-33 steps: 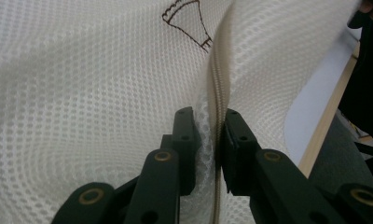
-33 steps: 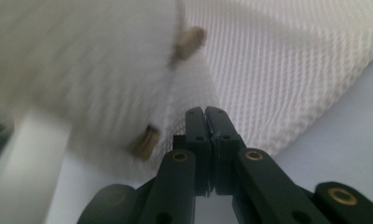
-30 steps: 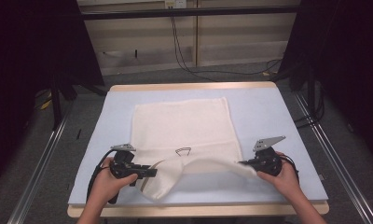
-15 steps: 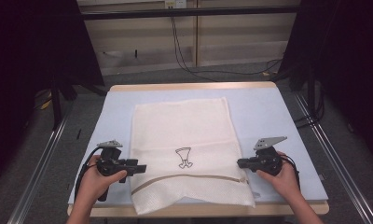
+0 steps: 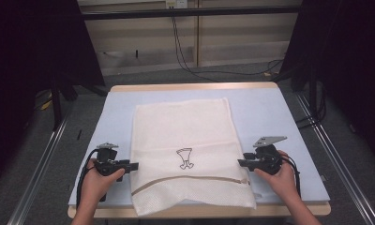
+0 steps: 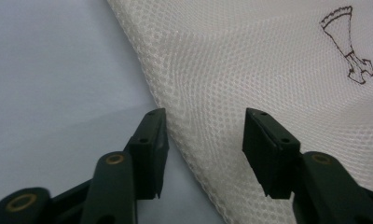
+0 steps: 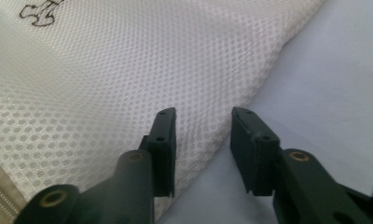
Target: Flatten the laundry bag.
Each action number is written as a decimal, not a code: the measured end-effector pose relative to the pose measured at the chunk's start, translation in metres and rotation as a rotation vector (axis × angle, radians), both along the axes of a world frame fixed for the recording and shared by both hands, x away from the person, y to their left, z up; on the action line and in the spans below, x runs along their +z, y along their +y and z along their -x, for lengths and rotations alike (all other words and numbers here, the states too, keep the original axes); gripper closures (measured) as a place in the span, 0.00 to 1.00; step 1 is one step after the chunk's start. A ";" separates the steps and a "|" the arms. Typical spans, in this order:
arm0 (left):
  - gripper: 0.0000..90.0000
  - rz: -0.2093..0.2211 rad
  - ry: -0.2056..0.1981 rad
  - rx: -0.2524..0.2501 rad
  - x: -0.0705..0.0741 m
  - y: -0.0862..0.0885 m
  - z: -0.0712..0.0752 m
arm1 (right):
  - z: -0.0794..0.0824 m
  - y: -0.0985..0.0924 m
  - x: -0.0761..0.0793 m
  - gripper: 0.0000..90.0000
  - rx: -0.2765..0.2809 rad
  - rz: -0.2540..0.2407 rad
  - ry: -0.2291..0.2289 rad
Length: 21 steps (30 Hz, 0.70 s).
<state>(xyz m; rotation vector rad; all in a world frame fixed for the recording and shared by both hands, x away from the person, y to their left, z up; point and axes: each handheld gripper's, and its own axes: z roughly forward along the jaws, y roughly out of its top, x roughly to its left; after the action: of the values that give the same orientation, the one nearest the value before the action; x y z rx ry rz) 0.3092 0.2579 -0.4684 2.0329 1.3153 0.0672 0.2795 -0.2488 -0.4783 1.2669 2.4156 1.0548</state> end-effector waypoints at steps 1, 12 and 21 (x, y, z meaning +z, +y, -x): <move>0.57 -0.012 -0.003 -0.003 0.000 -0.001 0.000 | 0.000 0.000 0.000 0.70 0.000 0.000 0.000; 0.96 -0.046 0.040 0.011 0.002 -0.011 -0.003 | -0.003 0.003 0.002 0.96 -0.005 -0.012 0.022; 0.97 -0.038 -0.029 0.065 0.002 -0.015 -0.030 | -0.011 0.001 0.004 0.96 -0.041 -0.021 -0.002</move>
<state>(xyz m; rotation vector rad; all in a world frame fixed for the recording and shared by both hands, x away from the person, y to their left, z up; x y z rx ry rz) 0.3393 0.2427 -0.4667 2.0136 1.3712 0.1513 0.2909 -0.2476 -0.4745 1.3152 2.3731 1.0720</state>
